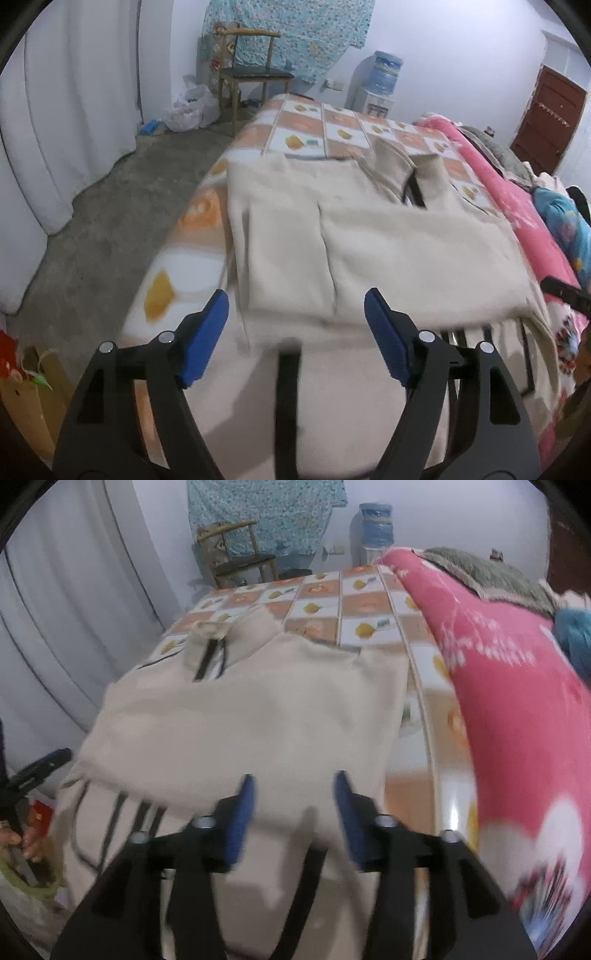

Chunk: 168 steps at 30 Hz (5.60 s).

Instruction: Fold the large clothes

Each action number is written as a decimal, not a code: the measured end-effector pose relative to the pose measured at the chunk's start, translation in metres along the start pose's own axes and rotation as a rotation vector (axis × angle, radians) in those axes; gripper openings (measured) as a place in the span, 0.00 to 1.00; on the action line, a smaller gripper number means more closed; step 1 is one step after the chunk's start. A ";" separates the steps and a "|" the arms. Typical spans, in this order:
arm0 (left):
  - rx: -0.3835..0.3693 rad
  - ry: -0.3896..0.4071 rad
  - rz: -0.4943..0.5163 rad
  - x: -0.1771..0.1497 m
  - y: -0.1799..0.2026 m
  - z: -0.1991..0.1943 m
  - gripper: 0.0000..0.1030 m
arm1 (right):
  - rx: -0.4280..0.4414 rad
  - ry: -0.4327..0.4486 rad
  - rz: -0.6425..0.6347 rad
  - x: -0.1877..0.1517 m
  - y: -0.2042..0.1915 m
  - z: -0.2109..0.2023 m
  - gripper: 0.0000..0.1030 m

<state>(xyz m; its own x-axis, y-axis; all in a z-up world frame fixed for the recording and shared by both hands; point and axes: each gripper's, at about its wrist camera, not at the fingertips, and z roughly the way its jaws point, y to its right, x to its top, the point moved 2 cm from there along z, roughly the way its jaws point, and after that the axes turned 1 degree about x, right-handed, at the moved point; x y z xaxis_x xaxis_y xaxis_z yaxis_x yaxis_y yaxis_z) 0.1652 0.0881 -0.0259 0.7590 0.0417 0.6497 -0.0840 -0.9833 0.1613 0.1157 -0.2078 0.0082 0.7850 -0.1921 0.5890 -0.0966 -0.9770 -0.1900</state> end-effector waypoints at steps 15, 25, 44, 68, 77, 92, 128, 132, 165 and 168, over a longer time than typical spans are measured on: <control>0.126 -0.170 0.036 -0.102 0.013 0.001 0.93 | -0.260 -0.151 -0.165 -0.122 -0.068 0.012 0.93; 0.129 -0.163 0.043 -0.104 0.013 0.000 0.93 | -0.255 -0.088 -0.060 -0.131 -0.062 0.009 0.94; 0.112 -0.072 0.040 -0.143 -0.024 -0.066 0.93 | -0.268 -0.028 -0.031 -0.134 -0.062 0.010 0.94; -0.229 -0.202 -0.345 -0.201 -0.085 -0.026 0.75 | -0.246 -0.011 -0.055 -0.135 -0.061 0.007 0.94; -0.114 -0.190 -0.210 -0.194 -0.055 -0.042 0.47 | -0.170 -0.019 -0.110 -0.137 -0.057 -0.001 0.94; 0.112 -0.222 0.040 -0.189 -0.025 -0.059 0.41 | -0.113 -0.036 -0.028 -0.191 -0.013 -0.083 0.90; -0.410 -0.029 -0.411 -0.061 -0.080 -0.045 0.07 | 0.345 0.205 0.324 -0.069 0.026 -0.073 0.06; -0.361 -0.024 -0.465 -0.050 -0.092 -0.014 0.17 | 0.318 0.205 0.392 -0.054 0.044 -0.039 0.26; 0.129 0.017 0.029 -0.085 -0.056 -0.090 0.08 | -0.025 0.070 0.060 -0.096 0.031 -0.068 0.14; 0.139 -0.076 -0.012 -0.106 -0.071 -0.066 0.11 | -0.045 -0.020 0.101 -0.113 0.045 -0.047 0.28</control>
<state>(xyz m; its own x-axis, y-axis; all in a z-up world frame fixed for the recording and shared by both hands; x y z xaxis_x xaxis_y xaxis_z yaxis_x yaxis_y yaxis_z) 0.0481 0.1654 -0.0573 0.8067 0.0452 0.5893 0.0115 -0.9981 0.0609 -0.0060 -0.2344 -0.0300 0.7817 -0.2883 0.5531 -0.2030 -0.9561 -0.2114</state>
